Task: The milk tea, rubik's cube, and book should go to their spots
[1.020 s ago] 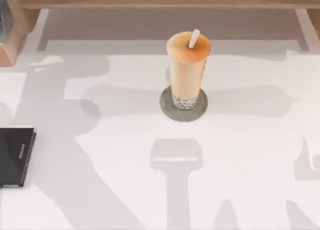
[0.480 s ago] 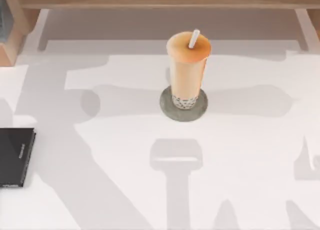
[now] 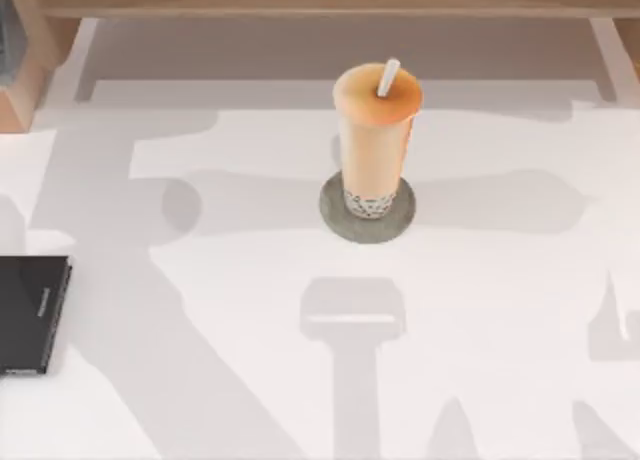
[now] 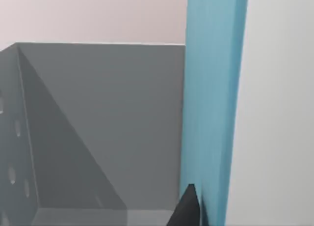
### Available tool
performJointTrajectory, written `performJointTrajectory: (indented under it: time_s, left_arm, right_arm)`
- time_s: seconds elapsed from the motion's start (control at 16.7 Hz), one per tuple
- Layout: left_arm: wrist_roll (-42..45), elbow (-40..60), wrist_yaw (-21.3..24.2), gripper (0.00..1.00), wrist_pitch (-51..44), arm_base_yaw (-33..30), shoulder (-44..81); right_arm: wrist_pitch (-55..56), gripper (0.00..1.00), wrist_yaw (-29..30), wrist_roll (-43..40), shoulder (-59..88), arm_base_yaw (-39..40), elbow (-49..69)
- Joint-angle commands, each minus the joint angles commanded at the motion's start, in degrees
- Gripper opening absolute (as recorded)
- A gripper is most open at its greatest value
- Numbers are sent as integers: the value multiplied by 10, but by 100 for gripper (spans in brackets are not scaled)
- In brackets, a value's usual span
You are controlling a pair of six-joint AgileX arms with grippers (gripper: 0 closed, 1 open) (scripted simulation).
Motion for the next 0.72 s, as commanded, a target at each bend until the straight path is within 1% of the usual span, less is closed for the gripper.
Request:
performJointTrajectory:
  time_s: [0.24,0.3,0.72]
  left_arm:
    - [0,0,0,2,0,0,0]
    - [0,0,0,0,0,0,0]
    - [0,0,0,0,0,0,0]
  right_arm:
    - [0,100,0,0,0,0,0]
    - [0,100,0,0,0,0,0]
    - [0,100,0,0,0,0,0]
